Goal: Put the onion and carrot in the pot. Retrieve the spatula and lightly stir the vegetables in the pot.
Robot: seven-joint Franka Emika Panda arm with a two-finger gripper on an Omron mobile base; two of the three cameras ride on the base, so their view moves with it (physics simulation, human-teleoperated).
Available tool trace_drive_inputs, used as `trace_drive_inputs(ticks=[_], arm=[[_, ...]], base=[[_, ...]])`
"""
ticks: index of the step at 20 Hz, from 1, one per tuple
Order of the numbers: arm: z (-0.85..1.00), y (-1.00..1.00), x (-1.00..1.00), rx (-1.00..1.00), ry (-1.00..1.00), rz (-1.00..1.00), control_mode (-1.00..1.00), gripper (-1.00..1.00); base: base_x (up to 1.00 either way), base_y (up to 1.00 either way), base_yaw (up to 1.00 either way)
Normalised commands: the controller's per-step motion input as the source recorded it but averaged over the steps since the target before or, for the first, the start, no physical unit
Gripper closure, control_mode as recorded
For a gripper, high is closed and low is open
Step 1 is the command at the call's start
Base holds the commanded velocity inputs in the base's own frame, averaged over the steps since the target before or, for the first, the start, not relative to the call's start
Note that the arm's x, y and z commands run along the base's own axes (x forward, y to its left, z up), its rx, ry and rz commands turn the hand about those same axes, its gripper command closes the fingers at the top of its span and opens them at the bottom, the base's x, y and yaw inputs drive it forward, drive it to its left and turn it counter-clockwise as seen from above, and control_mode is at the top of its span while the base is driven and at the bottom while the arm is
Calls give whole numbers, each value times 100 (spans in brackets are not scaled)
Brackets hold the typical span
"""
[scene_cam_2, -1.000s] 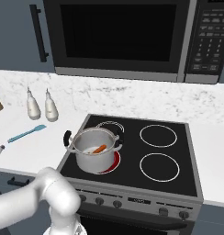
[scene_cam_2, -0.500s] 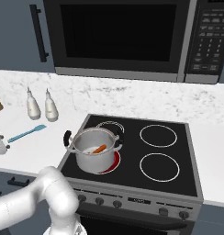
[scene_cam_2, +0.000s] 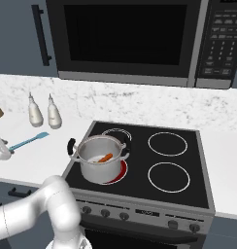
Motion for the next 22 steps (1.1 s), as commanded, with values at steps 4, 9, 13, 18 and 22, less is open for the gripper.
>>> trace_drive_inputs(ticks=[4, 9, 13, 18, 22], arm=[[-24, 13, 21, 0, 0, -1, -100, -100], [-32, -1, 0, -2, 0, -8, -100, -100], [-41, -12, 0, -2, 0, -9, -100, -100], [-46, -19, 0, 0, 3, -7, -100, -100], [-59, -11, 0, 0, 11, -4, -100, 100]], base=[[0, 0, 0], [0, 0, 0], [0, 0, 0], [0, 0, 0], [0, 0, 0]])
